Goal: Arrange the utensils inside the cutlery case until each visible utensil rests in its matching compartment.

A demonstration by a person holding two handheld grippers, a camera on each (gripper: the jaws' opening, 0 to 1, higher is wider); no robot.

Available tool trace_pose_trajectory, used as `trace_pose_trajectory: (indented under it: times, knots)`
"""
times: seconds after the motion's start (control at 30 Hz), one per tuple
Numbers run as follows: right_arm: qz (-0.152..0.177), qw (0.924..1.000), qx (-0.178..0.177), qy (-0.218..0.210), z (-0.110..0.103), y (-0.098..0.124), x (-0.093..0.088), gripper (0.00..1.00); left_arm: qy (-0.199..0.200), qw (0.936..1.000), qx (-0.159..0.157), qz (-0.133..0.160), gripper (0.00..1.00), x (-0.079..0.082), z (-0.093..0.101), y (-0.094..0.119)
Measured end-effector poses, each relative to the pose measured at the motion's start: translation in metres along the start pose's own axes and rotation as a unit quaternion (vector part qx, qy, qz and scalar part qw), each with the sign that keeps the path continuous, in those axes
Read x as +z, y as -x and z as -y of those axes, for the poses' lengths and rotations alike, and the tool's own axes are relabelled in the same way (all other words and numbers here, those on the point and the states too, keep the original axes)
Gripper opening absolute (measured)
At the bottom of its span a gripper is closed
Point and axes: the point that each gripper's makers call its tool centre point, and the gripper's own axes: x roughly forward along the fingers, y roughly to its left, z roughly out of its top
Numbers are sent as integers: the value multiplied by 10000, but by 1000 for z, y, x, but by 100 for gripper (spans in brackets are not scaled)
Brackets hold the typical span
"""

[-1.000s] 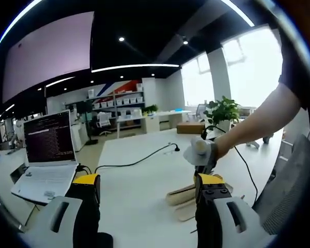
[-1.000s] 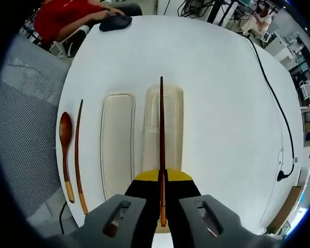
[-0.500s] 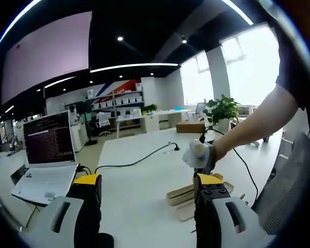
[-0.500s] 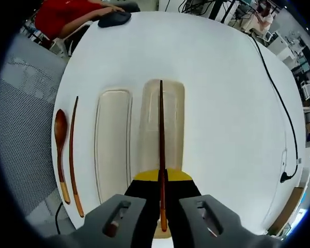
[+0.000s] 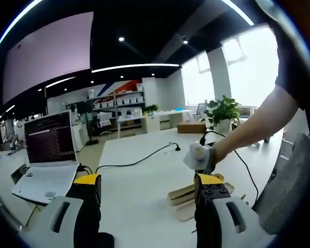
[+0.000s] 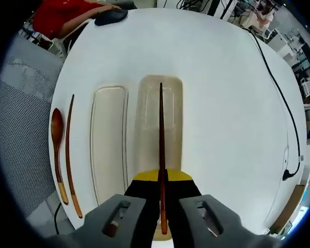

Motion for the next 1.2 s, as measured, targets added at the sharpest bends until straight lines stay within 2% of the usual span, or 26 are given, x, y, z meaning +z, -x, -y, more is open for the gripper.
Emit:
trace_pose_trajectory:
  times: [0.57, 0.63, 0.77, 1.07, 1.2]
  knots:
    - [-57, 10000, -26, 73, -1, -1, 0, 0, -32, 10000, 6, 11, 76, 1, 0, 1]
    - [-79, 9999, 25, 59, 1, -3, 0, 0, -29, 9998, 110, 153, 75, 7, -4, 5]
    - [0, 10000, 18, 58, 2, -2, 1, 0, 25, 10000, 39, -27, 76, -1, -2, 1]
    - [15, 10000, -14, -33, 3, 1, 1, 0, 9, 10000, -22, 7, 76, 1, 1, 1]
    - [113, 9999, -47, -102, 4, 8, 5, 5, 8, 10000, -21, 32, 76, 2, 1, 1]
